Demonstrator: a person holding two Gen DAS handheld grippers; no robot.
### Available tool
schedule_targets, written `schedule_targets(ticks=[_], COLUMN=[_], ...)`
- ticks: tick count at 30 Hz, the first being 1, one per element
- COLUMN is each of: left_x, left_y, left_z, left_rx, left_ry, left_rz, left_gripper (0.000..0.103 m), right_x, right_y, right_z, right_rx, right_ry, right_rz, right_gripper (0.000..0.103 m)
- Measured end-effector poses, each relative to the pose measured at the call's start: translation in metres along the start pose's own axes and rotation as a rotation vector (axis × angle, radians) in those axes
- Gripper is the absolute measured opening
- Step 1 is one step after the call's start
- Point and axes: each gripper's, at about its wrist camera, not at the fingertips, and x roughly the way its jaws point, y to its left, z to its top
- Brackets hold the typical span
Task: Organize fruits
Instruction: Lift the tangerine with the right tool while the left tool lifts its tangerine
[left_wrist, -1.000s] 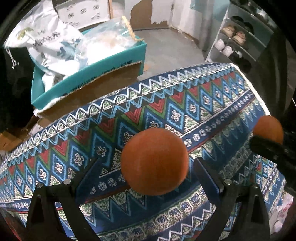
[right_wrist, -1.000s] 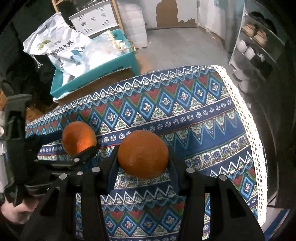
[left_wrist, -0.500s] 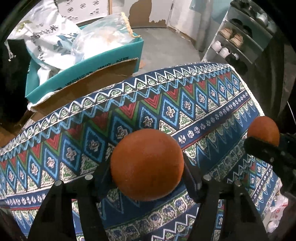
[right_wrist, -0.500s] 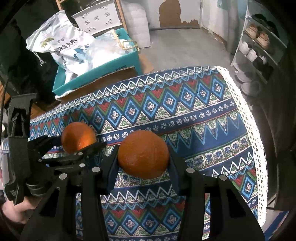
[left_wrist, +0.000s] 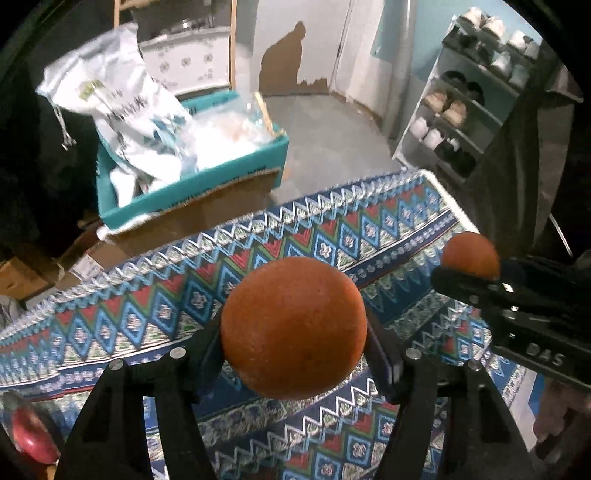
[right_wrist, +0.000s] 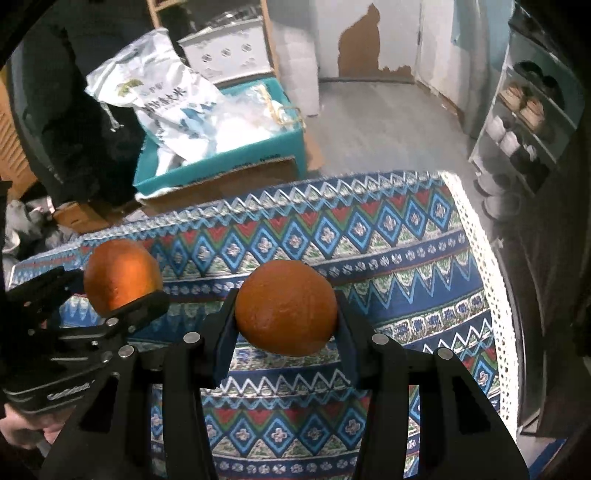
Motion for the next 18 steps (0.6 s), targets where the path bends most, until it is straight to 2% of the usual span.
schedule_targets(ticks=[11, 18], left_x=[-0.084, -0.128], left_y=[0.008, 0.019], left_z=[-0.001, -0.015], left_rx=[-0.021, -0.029], left_ry=[-0.113, -0.168], left_rz=[-0.014, 0.011], left_gripper=[0.068, 0.068], right_x=[-0.052, -0.086], right_y=[0.035, 0.053], right_z=[0.004, 0.003], right_rx=[-0.067, -0.097], right_ry=[-0.083, -0.136], right_rz=[0.045, 0.075], right_gripper=[0.047, 0.047])
